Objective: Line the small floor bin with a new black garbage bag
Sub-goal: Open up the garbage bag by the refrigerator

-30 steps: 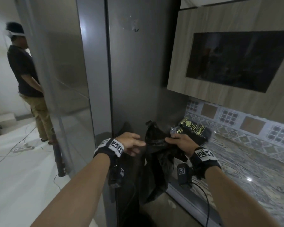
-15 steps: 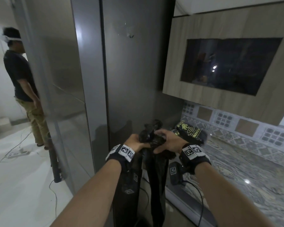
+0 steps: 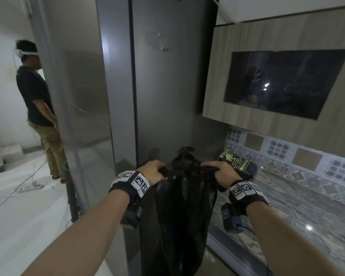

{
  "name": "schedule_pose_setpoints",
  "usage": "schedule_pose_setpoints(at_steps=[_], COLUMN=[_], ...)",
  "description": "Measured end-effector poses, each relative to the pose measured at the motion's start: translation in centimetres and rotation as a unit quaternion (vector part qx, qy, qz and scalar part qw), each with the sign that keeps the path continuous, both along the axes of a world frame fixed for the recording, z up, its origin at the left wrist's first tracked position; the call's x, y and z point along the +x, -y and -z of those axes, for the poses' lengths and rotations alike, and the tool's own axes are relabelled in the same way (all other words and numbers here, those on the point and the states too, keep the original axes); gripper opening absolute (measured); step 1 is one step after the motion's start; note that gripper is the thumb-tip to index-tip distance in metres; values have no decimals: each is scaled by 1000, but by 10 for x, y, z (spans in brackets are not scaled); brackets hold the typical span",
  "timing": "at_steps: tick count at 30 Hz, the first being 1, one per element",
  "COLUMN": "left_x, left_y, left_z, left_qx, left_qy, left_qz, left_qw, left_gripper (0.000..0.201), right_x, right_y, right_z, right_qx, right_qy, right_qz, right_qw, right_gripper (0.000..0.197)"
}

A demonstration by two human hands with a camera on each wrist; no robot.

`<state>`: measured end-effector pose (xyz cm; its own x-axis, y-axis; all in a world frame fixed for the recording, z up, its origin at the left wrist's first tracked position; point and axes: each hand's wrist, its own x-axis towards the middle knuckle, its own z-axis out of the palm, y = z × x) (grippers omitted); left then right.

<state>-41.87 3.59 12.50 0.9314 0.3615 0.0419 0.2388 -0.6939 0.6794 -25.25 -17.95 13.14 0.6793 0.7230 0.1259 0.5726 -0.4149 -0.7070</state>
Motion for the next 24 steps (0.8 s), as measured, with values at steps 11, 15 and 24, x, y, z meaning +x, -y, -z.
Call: schedule_pose_setpoints(at_steps=[11,15,24], left_x=[3,7,17], left_y=[-1,10,4], left_z=[-20,-7,39], left_qx=[-17,133,86], left_qy=[-109,-133,-49], left_qz=[-85,-55,-150], left_qw=[990,981,984], left_gripper=[49,38,72], right_x=[-9,-16,-44], right_y=[-3,-10,-30], right_z=[-9,4,33], right_qx=[-151,-187,-262], right_qy=[64,76,159], right_qz=[3,-17,-28], right_qw=[987,979,951], right_gripper=[28,51,98])
